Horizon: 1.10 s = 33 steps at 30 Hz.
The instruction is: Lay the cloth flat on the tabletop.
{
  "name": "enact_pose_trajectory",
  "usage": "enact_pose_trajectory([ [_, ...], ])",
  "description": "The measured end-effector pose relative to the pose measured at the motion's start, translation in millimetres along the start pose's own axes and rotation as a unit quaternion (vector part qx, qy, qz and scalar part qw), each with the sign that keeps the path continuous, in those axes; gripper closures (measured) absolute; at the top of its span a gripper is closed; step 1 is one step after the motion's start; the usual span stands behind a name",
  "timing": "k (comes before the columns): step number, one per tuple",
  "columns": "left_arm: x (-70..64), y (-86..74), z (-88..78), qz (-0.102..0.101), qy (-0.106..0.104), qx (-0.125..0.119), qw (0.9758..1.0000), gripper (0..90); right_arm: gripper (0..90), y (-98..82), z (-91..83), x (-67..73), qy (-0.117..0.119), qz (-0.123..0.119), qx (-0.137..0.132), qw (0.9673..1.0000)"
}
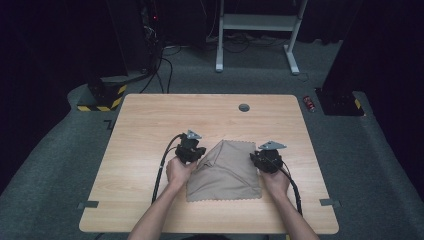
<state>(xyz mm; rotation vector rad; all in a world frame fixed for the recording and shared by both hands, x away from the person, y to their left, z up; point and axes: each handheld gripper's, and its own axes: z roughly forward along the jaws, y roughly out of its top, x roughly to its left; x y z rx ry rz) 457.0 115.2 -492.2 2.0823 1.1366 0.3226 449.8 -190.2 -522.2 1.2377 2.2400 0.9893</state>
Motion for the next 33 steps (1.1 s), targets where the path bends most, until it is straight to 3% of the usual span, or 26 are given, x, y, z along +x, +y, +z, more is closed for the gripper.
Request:
enact_pose_trajectory([
  [7,-8.0,0.1,9.1,0.009,-0.008,0.002,0.9999,80.7,71.6,0.0,0.1,0.2,-0.001,0.000,0.000,1.0000],
  [13,-10.1,-1.1,17.3,0.019,-0.004,0.018,0.9996,85.0,71.7,0.1,0.1,0.2,-0.001,0.000,0.000,1.0000],
  [20,-10.0,-0.6,14.2,0.023,-0.004,0.016,0.9996,90.0,72.2,0.1,0.1,0.6,-0.001,0.001,0.000,1.0000],
  [28,-3.3,11.9,-0.4,0.033,0.008,0.001,0.9994,90.0,72.5,1.6,0.1,0.5,0.006,0.008,0.005,0.9999],
  [33,9.5,18.3,-3.3,0.038,0.024,0.008,0.9989,90.0,75.4,8.6,-0.4,-5.4,0.019,0.020,0.016,0.9995],
])
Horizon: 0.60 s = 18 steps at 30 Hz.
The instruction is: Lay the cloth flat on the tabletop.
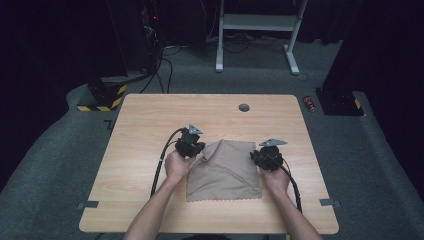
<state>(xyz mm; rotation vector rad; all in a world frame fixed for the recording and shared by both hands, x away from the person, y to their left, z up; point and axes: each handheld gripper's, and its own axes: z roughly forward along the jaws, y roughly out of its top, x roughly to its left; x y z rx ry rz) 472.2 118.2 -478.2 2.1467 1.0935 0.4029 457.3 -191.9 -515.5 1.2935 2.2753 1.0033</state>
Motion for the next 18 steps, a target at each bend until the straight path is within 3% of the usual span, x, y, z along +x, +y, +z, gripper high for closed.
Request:
enact_pose_trajectory([
  [3,8.3,-2.4,2.8,-0.010,0.006,0.004,0.9999,90.0,76.4,6.4,-2.5,-4.7,0.001,0.004,-0.013,0.9999],
  [4,15.3,-5.9,6.9,-0.025,0.012,0.010,0.9996,90.0,76.1,8.9,-2.5,-7.5,0.000,0.010,-0.014,0.9999],
  [6,20.6,-7.3,9.9,-0.028,0.021,0.007,0.9994,90.0,75.9,13.5,1.0,-10.9,-0.003,0.012,-0.005,0.9999],
  [14,27.9,-8.0,22.9,-0.020,0.046,0.003,0.9988,90.0,69.5,23.8,17.8,-13.3,-0.031,0.022,0.006,0.9993],
  [16,28.5,-4.5,24.1,-0.015,0.051,0.001,0.9986,90.0,70.4,25.0,23.0,-16.4,-0.044,0.029,0.020,0.9984],
  [18,28.7,-2.9,25.2,-0.009,0.056,0.000,0.9984,90.0,74.4,27.3,23.7,-18.7,-0.042,0.035,0.023,0.9982],
])
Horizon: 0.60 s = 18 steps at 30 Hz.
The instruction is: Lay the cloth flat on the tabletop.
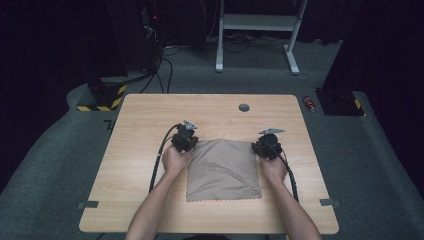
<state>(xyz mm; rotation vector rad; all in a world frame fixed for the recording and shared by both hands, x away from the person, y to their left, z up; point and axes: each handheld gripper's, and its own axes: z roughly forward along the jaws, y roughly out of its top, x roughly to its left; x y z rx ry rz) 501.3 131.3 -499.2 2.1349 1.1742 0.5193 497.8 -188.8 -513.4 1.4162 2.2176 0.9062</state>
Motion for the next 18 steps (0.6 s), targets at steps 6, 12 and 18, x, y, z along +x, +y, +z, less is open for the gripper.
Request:
enact_pose_trajectory([
  [6,3.5,-2.9,5.3,-0.006,0.007,0.007,0.9999,90.0,89.3,4.9,3.3,2.8,-0.002,-0.024,0.008,0.9997],
  [12,6.5,1.7,4.1,-0.002,0.023,-0.006,0.9997,90.0,90.0,6.0,3.4,3.9,-0.013,-0.026,0.001,0.9996],
  [18,7.9,10.6,7.6,-0.001,0.046,-0.013,0.9989,90.0,90.0,12.6,6.4,2.1,-0.023,-0.027,-0.005,0.9994],
])
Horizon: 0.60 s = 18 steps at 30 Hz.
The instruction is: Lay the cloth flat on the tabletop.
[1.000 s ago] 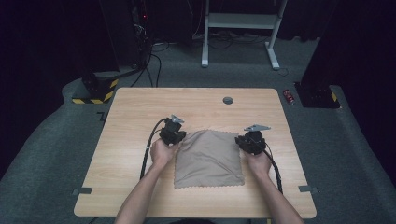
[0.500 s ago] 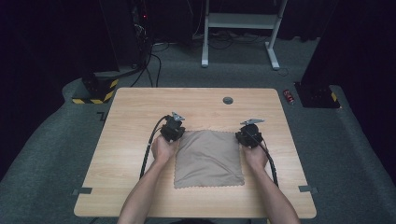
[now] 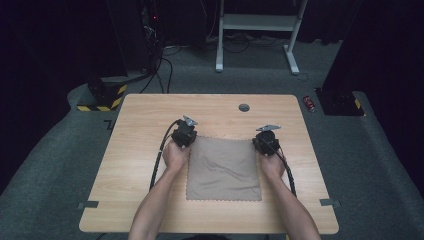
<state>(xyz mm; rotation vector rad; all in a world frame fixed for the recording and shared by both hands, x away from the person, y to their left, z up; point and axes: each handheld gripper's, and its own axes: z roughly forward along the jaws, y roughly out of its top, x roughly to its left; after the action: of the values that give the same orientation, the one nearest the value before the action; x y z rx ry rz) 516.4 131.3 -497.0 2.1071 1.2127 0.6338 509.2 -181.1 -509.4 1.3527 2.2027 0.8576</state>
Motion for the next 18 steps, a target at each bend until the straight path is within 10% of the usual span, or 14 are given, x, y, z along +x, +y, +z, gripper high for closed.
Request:
enact_pose_trajectory([
  [11,-0.4,1.2,15.4,0.005,0.019,0.018,0.9997,90.0,88.8,13.4,14.6,-5.2,-0.007,-0.003,0.020,0.9998],
  [18,-2.7,-3.4,-1.3,-0.005,0.022,0.005,0.9997,61.8,72.2,10.6,-2.9,-8.8,0.005,0.006,0.002,1.0000],
])
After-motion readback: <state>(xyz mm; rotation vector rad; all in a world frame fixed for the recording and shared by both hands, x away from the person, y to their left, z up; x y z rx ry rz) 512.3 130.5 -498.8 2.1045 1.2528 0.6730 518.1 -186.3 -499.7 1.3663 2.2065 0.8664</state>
